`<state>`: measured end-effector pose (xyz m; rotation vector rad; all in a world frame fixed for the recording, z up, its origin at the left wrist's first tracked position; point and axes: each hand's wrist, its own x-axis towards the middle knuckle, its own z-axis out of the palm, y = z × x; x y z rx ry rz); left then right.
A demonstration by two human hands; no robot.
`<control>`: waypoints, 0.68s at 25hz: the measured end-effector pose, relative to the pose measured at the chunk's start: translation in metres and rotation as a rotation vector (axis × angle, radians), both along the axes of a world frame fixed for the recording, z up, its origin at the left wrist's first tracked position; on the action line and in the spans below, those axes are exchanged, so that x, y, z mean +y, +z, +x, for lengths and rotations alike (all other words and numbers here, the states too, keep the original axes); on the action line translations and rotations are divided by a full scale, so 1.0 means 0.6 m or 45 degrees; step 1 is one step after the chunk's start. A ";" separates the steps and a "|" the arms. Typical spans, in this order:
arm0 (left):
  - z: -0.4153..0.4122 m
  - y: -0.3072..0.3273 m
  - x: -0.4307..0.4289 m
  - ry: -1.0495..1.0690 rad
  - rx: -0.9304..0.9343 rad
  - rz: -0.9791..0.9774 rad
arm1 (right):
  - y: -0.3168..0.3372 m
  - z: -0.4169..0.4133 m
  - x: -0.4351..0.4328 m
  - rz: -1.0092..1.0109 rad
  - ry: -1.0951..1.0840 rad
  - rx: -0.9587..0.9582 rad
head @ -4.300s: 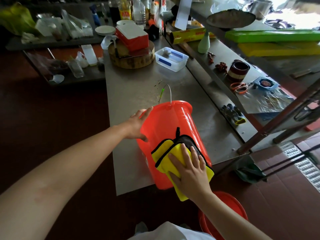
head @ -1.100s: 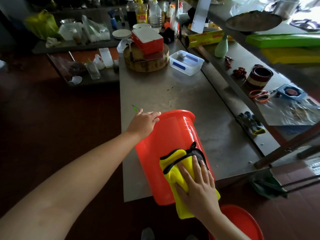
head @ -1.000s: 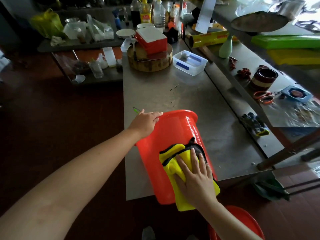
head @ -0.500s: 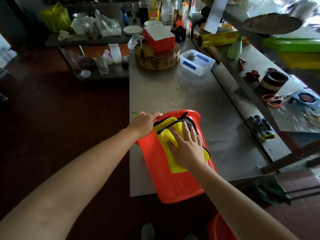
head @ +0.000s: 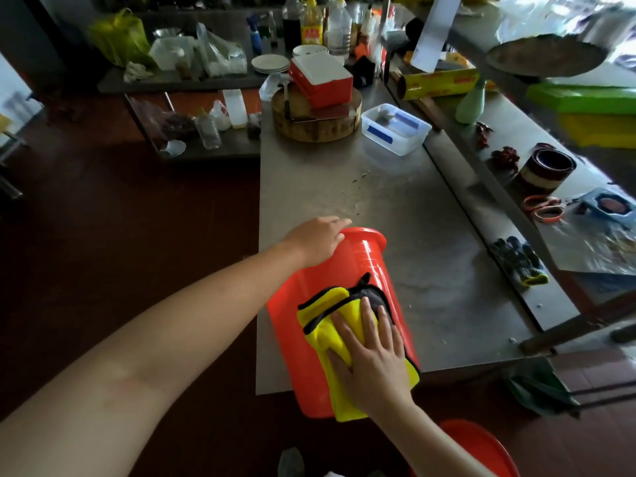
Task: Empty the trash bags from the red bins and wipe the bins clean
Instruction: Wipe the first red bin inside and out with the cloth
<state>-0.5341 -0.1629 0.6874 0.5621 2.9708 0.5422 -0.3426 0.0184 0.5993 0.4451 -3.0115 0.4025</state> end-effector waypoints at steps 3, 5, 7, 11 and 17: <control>-0.022 -0.009 0.044 -0.030 -0.035 -0.057 | 0.000 0.008 -0.008 -0.002 -0.010 0.004; -0.032 -0.016 0.051 0.061 -0.043 -0.069 | 0.001 0.007 -0.007 -0.012 -0.016 0.005; -0.037 -0.017 0.050 0.142 -0.049 -0.032 | 0.001 0.002 -0.004 -0.025 -0.025 -0.002; -0.026 -0.007 0.028 0.172 -0.110 0.248 | 0.006 -0.027 0.004 -0.058 -0.082 -0.052; -0.013 -0.016 -0.030 0.110 -0.303 0.425 | 0.035 -0.116 -0.011 0.045 -0.120 -0.018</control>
